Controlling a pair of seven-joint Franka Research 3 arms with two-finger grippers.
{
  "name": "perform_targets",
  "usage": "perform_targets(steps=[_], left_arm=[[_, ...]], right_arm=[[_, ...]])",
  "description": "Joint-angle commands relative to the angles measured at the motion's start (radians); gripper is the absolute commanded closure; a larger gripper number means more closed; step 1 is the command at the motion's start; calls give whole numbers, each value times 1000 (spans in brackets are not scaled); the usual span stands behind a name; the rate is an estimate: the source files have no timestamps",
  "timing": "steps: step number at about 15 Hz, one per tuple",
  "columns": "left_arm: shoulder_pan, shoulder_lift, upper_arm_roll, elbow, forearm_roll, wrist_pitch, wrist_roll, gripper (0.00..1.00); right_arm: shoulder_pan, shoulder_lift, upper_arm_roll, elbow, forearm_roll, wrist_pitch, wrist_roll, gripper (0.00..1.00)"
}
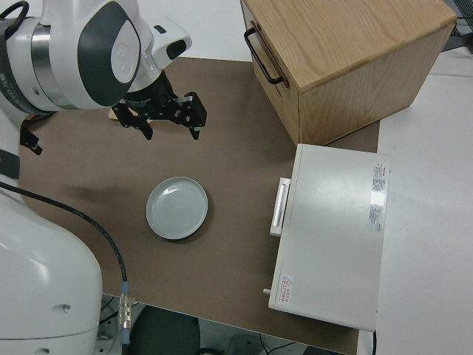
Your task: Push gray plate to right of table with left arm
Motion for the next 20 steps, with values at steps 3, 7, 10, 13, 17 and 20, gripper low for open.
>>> perform_targets(steps=[3,7,10,13,17,20], left_arm=[[177,-59,-9,80,20,-106,202,0],[292,-79,-7,147,69,-152,375,0],[318,-71,-7,247,114,-221,422,0],[344,-73,-9,307,122,-274,461,0],[344,-68,-7,333,146,-288,478,0],[344,-65,-7,333,142,-288,478,0]], right_arm=[[-19,-2,16,9,4,-16,12,17],[-19,-2,16,9,4,-16,13,17],[-20,-2,16,9,4,-16,12,17],[-20,-2,16,9,4,-16,13,17],[-19,-2,16,9,4,-16,12,17],[-20,-2,16,9,4,-16,12,17]])
